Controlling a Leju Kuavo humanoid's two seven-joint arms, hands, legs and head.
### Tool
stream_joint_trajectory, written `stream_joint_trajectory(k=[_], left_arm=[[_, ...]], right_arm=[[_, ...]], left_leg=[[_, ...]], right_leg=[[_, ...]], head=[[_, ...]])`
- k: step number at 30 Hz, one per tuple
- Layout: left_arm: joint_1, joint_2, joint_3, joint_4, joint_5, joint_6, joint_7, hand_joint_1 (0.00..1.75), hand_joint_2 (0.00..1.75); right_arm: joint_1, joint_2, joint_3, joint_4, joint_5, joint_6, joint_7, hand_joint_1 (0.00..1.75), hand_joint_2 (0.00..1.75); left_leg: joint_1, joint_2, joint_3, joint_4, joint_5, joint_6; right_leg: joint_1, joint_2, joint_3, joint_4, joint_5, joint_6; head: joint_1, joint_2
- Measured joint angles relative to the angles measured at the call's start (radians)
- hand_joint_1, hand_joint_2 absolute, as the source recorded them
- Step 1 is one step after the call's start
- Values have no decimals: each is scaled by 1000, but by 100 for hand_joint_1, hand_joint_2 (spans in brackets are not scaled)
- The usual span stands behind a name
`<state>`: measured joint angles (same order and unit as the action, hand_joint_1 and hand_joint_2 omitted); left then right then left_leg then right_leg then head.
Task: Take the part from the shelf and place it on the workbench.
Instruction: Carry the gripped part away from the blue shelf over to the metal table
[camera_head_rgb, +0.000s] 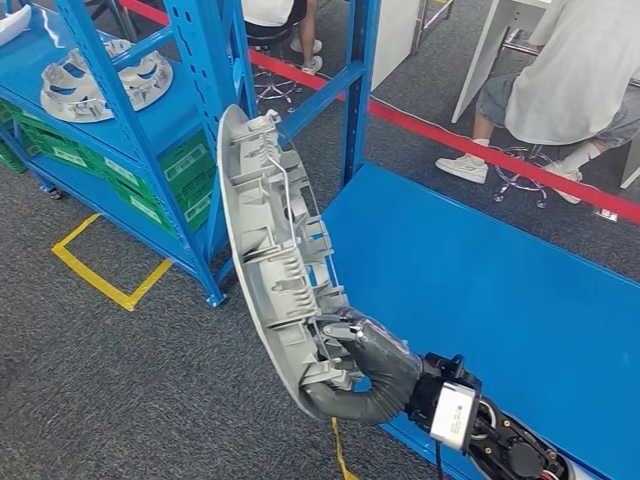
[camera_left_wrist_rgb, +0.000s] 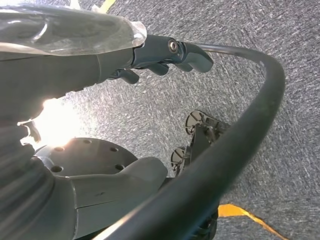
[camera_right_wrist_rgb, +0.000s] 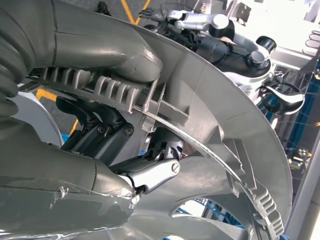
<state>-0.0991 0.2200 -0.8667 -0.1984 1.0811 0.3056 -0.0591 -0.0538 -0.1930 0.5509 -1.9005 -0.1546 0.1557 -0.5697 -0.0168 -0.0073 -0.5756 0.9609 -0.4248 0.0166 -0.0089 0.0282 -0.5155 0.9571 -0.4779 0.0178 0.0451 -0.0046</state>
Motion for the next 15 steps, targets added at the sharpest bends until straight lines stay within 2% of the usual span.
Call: stream_joint_trajectory(k=[9, 15], left_arm=[[0, 1, 0, 0, -8, -2, 0, 0, 175], [0, 2, 0, 0, -11, -3, -2, 0, 175]], right_arm=[[-1, 0, 15, 0, 1, 0, -1, 175, 175], [-20, 8, 50, 2, 5, 37, 4, 175, 175]], left_leg=[[0, 0, 0, 0, 0, 0], [0, 0, 0, 0, 0, 0]], right_leg=[[0, 0, 0, 0, 0, 0], [0, 0, 0, 0, 0, 0]], head=[[0, 0], [0, 0]])
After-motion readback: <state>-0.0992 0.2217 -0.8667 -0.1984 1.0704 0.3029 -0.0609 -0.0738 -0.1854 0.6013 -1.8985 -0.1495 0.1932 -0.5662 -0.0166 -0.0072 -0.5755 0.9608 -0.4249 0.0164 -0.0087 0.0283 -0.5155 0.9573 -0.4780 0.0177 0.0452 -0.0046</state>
